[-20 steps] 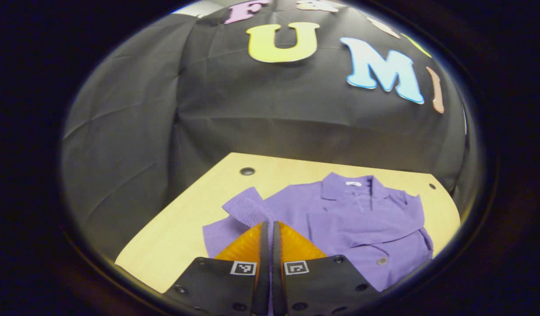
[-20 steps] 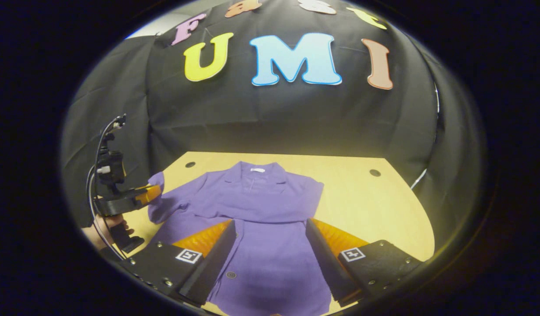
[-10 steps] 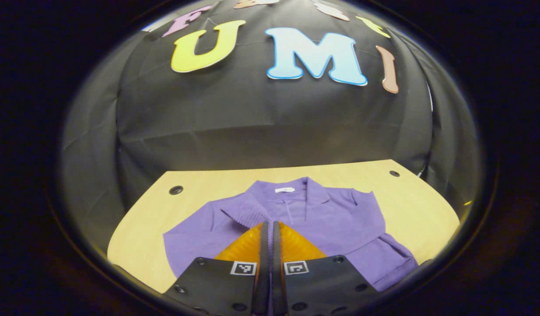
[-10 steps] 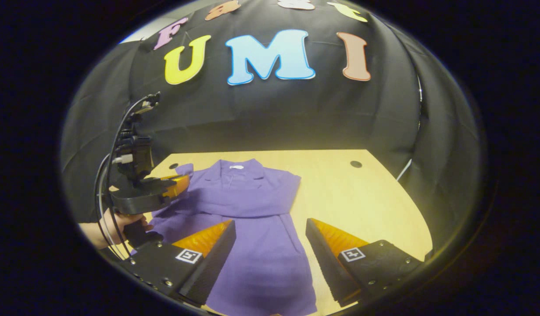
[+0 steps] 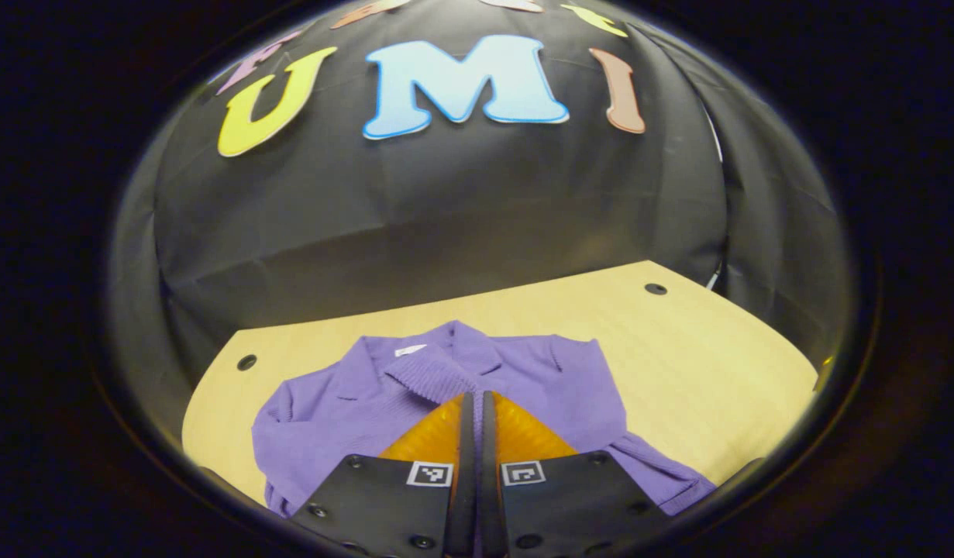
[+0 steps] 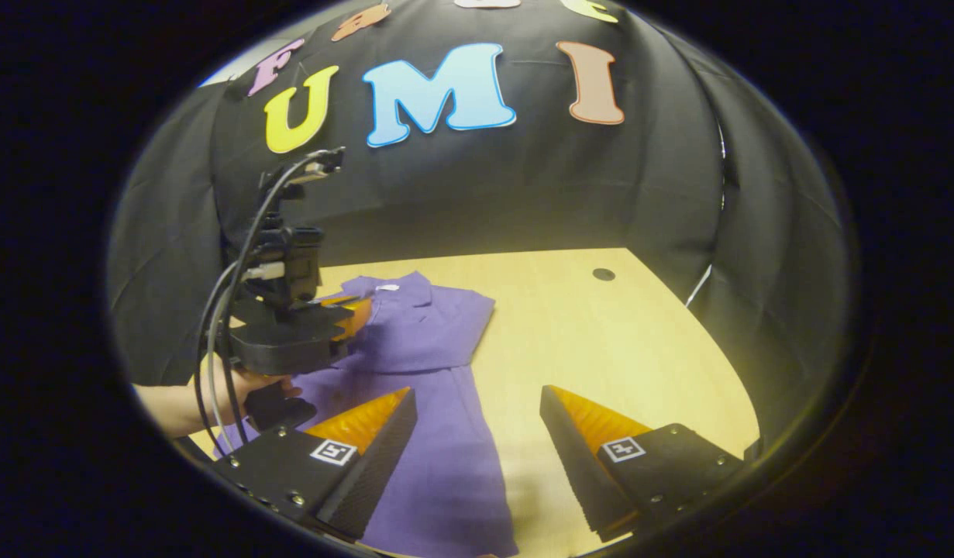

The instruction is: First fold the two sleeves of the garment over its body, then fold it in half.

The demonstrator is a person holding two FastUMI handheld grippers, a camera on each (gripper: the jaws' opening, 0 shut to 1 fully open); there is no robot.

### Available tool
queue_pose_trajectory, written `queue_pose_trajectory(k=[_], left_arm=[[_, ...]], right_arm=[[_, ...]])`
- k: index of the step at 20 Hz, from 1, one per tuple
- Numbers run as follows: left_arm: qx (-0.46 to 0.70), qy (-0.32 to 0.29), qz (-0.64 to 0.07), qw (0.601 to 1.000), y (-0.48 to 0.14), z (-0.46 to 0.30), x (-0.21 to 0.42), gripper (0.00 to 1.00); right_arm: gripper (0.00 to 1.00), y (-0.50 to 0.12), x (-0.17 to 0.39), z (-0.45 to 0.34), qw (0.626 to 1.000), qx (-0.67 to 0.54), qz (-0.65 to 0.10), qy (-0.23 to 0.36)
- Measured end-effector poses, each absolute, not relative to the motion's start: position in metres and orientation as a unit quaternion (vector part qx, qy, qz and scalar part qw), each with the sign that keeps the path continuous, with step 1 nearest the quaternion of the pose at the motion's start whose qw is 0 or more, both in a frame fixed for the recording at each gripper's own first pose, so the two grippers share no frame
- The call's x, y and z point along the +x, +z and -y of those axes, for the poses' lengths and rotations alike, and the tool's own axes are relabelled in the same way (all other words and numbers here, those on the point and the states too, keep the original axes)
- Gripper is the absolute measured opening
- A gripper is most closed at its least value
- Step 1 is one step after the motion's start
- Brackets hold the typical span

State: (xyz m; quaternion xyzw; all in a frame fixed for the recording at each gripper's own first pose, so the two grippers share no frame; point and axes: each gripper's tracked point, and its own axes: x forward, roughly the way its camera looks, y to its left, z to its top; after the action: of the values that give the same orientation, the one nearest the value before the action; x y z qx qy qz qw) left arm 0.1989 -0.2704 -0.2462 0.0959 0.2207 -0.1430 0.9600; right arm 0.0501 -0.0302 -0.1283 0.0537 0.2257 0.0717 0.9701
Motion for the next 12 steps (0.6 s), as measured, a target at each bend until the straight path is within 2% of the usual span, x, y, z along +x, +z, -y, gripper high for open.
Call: queue_pose_trajectory(k=[5,12], left_arm=[[0.141,-0.171,-0.225,0.949,-0.27,0.32,0.213,0.08],[0.15,-0.17,-0.263,0.938,-0.306,0.329,0.216,0.09]], right_arm=[[0.99,-0.136,0.053,0.047,0.968,0.057,-0.231,0.079],[0.99,-0.142,0.054,0.062,0.967,0.052,-0.236,0.087]])
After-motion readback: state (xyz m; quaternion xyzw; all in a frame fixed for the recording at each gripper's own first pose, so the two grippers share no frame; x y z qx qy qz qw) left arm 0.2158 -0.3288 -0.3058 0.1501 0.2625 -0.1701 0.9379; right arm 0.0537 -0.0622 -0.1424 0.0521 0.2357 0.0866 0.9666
